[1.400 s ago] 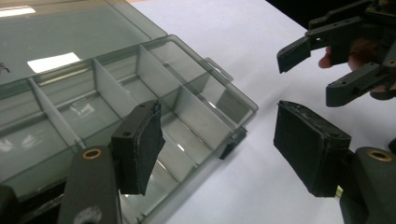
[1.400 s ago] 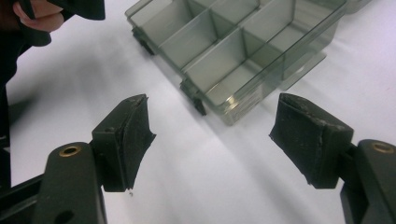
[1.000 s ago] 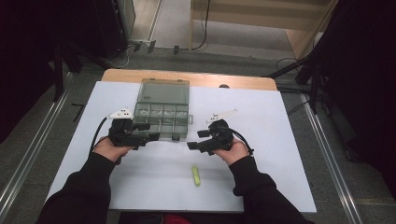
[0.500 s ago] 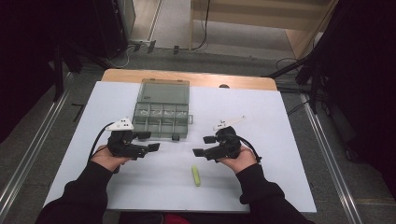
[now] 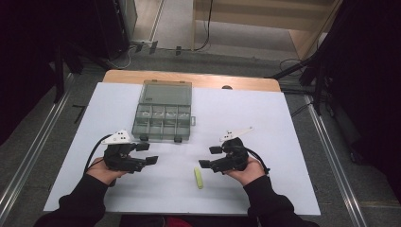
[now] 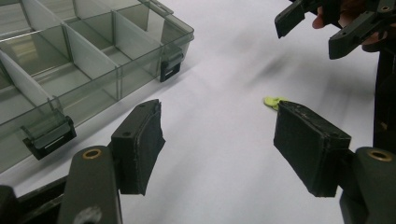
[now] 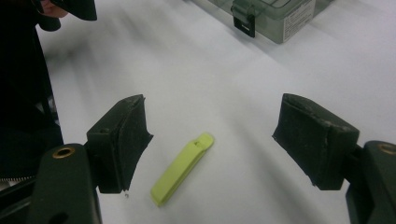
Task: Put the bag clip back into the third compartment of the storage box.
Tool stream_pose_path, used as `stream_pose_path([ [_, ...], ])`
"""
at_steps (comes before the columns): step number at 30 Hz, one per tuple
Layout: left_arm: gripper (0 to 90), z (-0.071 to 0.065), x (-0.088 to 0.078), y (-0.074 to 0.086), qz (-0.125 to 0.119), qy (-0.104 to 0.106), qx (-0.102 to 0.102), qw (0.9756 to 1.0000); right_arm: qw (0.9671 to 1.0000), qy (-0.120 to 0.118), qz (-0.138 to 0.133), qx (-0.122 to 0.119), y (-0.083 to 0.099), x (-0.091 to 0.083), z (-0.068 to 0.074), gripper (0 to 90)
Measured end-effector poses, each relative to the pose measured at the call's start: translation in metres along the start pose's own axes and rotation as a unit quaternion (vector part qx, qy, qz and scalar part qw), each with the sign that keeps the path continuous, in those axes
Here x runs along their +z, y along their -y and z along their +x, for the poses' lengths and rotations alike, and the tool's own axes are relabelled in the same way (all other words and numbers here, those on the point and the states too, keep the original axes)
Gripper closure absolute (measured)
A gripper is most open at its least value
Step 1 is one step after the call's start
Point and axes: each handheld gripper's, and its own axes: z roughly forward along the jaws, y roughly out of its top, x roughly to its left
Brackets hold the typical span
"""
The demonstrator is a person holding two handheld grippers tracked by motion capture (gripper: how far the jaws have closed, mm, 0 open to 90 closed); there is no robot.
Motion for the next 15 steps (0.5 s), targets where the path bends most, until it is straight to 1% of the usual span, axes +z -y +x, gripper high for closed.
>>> stream_pose_path([
  [3, 32.2, 0.0, -0.001, 0.003, 0.003, -0.002, 0.0, 1.0, 1.0, 0.002, 0.002, 0.002, 0.003, 0.001, 0.003, 25.1],
  [7, 32.2, -0.001, -0.003, 0.007, 0.008, -0.002, 0.001, 1.0, 0.9999, 0.005, 0.014, 0.004, 0.005, 0.004, 0.007, 25.3],
  [10, 32.2, -0.001, -0.005, 0.01, 0.01, -0.003, 0.0, 0.9999, 0.9997, 0.007, 0.023, -0.007, 0.006, 0.007, 0.01, 25.3],
  [15, 32.2, -0.001, -0.007, 0.011, 0.009, -0.002, -0.003, 1.0, 0.9993, 0.009, 0.034, -0.008, 0.007, 0.012, 0.014, 25.8],
])
